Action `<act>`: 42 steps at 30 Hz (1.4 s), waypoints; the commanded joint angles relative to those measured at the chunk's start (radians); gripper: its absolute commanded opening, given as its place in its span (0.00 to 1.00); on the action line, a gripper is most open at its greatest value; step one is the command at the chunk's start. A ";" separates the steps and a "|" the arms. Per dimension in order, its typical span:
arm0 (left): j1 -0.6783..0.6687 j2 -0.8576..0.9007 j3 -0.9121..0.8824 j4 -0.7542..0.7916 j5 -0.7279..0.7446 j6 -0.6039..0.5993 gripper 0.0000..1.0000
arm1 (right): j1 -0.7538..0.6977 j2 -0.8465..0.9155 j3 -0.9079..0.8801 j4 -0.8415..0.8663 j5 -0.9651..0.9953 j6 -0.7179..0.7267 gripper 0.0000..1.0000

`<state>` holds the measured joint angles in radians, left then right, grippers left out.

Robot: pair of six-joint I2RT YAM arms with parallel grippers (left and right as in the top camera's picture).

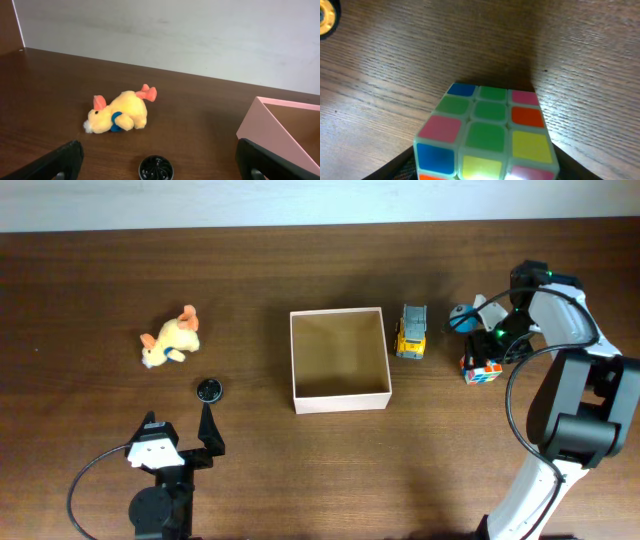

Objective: Pack container
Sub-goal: 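Lower the right gripper and close it on the Rubik's cube, then lift the cube and carry it left over the box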

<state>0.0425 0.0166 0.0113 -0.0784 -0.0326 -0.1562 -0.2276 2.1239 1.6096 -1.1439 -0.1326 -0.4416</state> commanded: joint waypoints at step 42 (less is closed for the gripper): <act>0.006 0.001 -0.002 -0.005 0.011 0.016 0.99 | 0.016 0.008 0.324 -0.268 -0.014 0.092 0.43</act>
<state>0.0425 0.0166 0.0113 -0.0784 -0.0326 -0.1562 -0.2237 2.1311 1.8603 -1.3922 -0.1326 -0.3645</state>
